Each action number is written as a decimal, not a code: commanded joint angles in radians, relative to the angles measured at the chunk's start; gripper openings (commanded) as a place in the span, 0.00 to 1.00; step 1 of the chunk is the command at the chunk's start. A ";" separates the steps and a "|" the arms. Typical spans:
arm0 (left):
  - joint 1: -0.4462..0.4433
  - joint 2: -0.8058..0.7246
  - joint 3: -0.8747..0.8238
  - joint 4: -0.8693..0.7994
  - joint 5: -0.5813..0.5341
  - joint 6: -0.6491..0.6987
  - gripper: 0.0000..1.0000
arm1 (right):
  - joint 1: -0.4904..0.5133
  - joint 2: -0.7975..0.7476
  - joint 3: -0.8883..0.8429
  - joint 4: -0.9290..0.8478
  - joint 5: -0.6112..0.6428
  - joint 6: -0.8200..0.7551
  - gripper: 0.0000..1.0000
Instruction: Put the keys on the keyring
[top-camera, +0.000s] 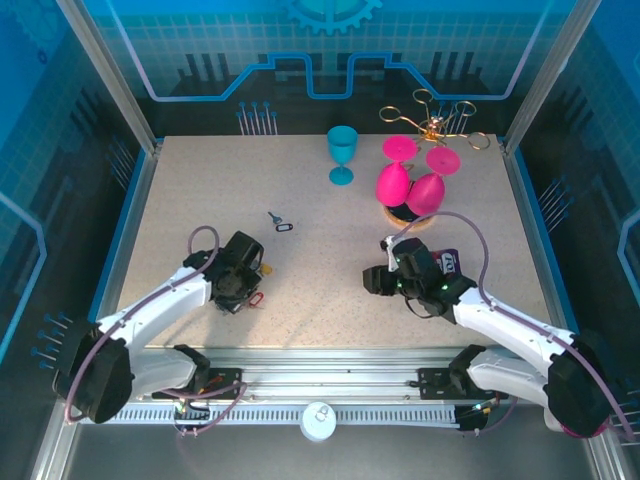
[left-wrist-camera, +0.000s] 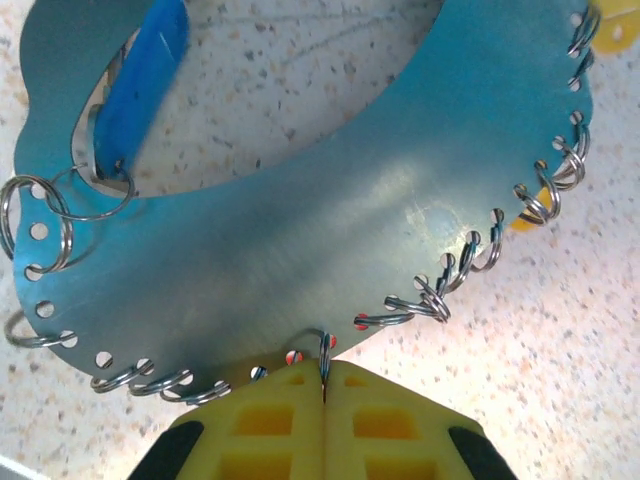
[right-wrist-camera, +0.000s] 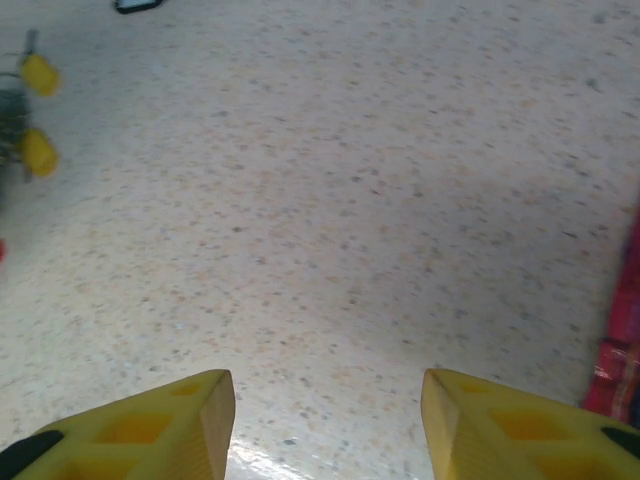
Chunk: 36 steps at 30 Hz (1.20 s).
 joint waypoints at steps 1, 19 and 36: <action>-0.008 -0.071 0.057 -0.096 0.037 -0.053 0.00 | 0.020 -0.022 -0.026 0.231 -0.122 -0.151 0.51; -0.010 -0.197 0.114 0.005 0.289 -0.202 0.00 | 0.353 0.363 0.041 0.912 -0.140 -0.729 0.28; -0.010 -0.265 -0.049 0.027 0.351 -0.285 0.00 | 0.376 0.600 0.005 1.205 -0.118 -0.862 0.28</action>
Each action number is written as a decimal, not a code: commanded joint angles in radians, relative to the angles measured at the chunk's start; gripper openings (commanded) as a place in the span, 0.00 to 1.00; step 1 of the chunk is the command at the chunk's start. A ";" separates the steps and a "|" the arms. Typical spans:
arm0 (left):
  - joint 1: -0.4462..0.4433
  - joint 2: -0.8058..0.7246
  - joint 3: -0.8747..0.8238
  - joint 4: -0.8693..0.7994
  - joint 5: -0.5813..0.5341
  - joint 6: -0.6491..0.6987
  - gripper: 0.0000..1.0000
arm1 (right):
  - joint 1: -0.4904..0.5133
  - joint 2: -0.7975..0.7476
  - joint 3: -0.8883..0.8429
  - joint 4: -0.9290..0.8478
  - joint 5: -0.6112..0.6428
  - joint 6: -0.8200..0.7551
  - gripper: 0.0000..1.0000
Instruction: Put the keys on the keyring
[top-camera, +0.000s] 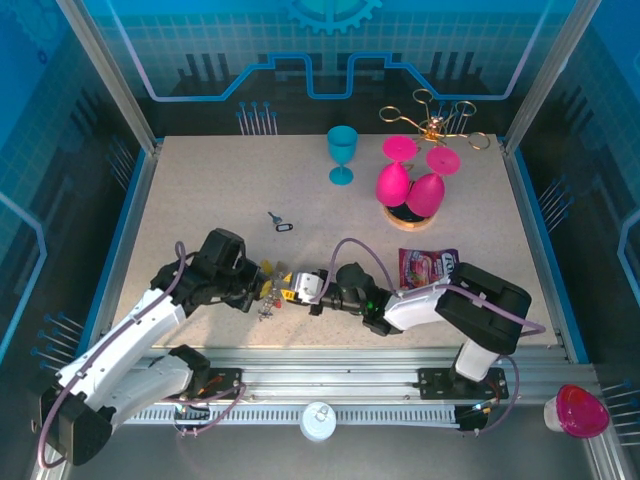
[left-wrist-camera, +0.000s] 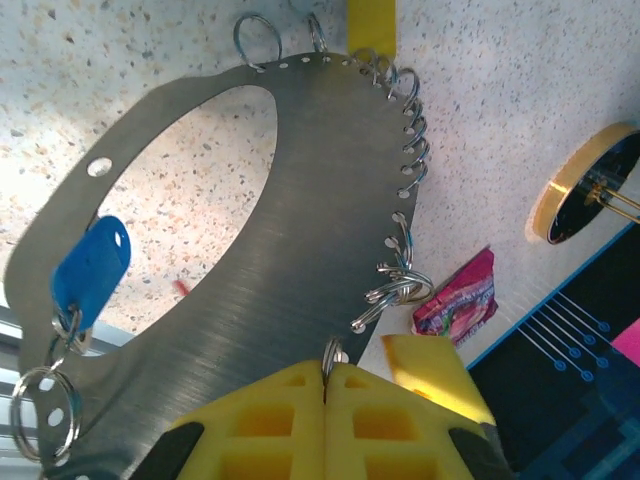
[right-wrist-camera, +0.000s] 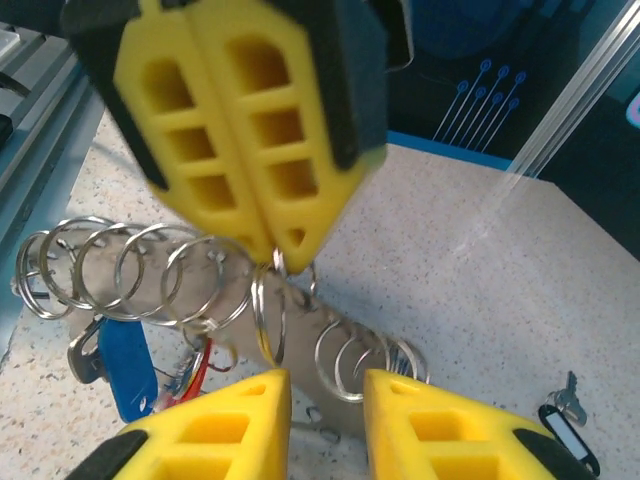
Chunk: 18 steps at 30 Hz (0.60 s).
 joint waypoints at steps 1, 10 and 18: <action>-0.004 -0.026 -0.089 -0.022 0.011 -0.052 0.00 | -0.006 -0.042 -0.046 0.058 -0.004 -0.023 0.28; -0.006 -0.055 -0.158 -0.033 0.013 -0.040 0.00 | -0.043 -0.176 -0.030 -0.273 -0.006 0.139 0.28; -0.003 -0.048 -0.167 -0.008 0.029 -0.018 0.00 | -0.203 -0.253 0.037 -0.534 -0.219 0.655 0.29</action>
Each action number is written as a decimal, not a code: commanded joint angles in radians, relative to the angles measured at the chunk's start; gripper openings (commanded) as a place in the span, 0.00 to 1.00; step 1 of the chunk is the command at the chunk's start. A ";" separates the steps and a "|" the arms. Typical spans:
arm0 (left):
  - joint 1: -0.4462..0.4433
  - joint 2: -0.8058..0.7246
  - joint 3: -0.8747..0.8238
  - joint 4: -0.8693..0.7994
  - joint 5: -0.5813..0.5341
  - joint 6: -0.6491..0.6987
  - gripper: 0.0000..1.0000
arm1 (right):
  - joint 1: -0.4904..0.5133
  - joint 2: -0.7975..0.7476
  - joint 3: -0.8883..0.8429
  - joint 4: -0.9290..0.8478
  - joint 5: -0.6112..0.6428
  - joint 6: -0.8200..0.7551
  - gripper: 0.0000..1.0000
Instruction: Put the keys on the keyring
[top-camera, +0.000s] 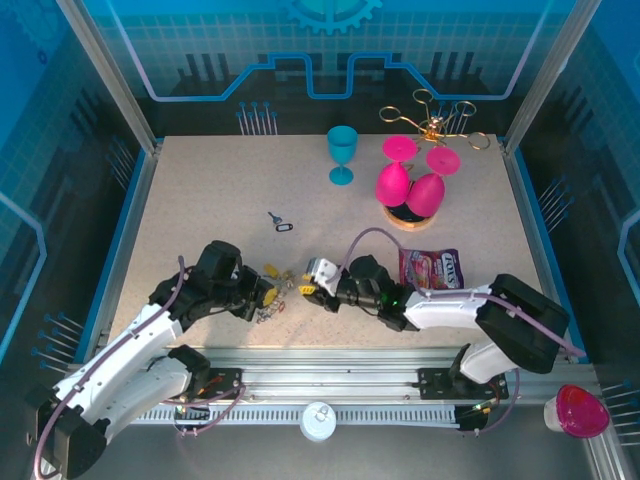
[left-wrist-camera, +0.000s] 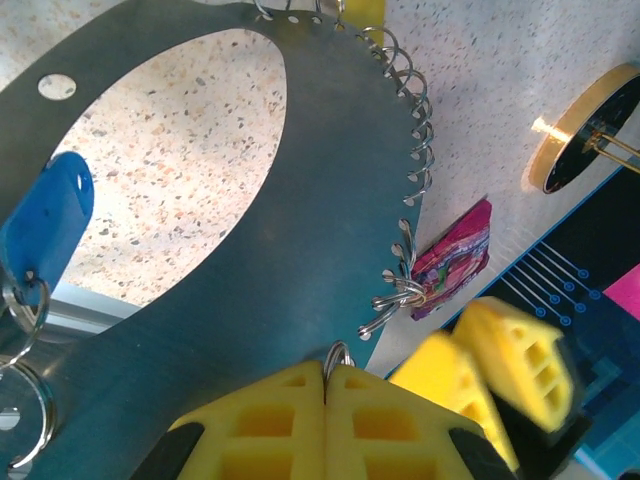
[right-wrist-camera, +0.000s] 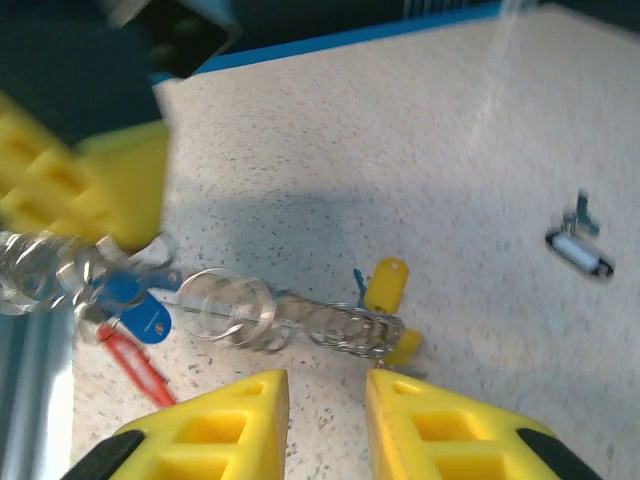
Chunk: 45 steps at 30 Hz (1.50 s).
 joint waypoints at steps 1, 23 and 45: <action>0.004 0.025 -0.039 -0.123 -0.068 0.022 0.00 | -0.067 -0.016 0.054 -0.129 -0.169 0.299 0.29; 0.003 0.030 -0.010 -0.148 -0.078 0.042 0.00 | -0.053 0.189 0.200 -0.096 -0.426 0.651 0.25; 0.003 0.032 -0.008 -0.144 -0.075 0.045 0.00 | -0.015 0.195 0.228 -0.163 -0.420 0.596 0.25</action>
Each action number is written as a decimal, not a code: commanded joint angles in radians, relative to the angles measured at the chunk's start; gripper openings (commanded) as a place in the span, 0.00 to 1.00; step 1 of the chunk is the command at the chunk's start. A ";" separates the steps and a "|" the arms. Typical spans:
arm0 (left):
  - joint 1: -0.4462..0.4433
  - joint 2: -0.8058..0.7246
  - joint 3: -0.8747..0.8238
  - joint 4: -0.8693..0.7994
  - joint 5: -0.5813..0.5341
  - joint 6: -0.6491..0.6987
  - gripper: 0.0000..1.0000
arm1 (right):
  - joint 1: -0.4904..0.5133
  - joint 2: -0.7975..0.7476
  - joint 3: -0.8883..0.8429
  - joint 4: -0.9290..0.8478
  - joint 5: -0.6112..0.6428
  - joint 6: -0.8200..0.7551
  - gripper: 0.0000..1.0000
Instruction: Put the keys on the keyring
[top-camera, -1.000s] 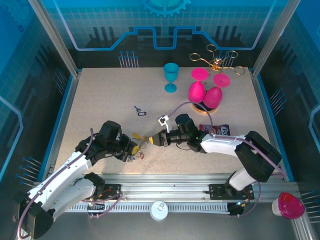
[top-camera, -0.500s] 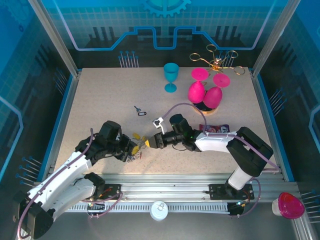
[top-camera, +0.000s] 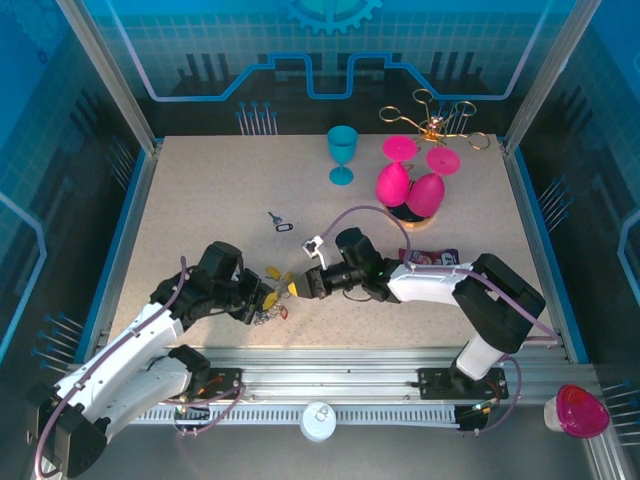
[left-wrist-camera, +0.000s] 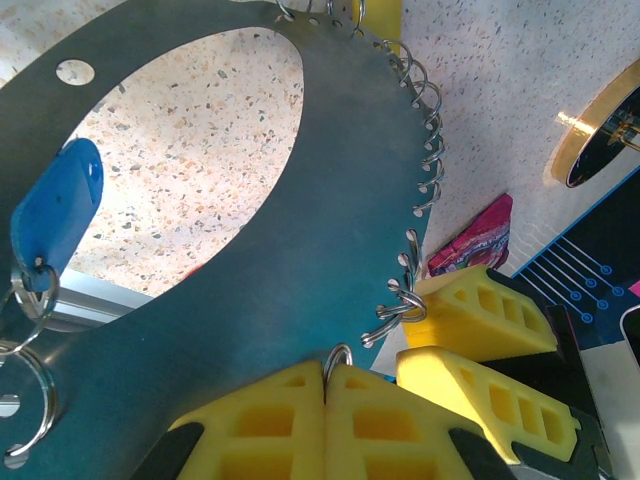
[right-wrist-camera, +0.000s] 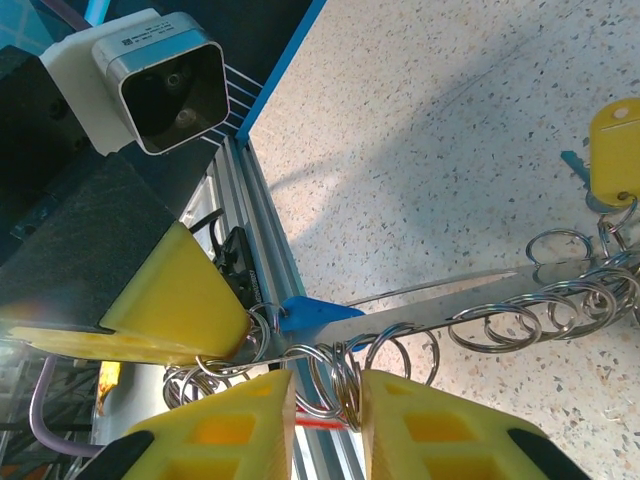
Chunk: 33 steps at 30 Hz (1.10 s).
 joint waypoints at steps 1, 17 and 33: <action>0.003 0.024 -0.016 -0.112 -0.088 0.018 0.00 | 0.023 0.004 0.028 -0.024 -0.018 -0.021 0.24; 0.003 0.021 -0.015 -0.112 -0.088 0.020 0.00 | 0.039 0.038 0.074 -0.104 0.011 -0.079 0.10; 0.003 -0.059 -0.001 0.004 -0.249 0.238 0.75 | 0.015 -0.063 0.066 -0.233 0.066 -0.192 0.00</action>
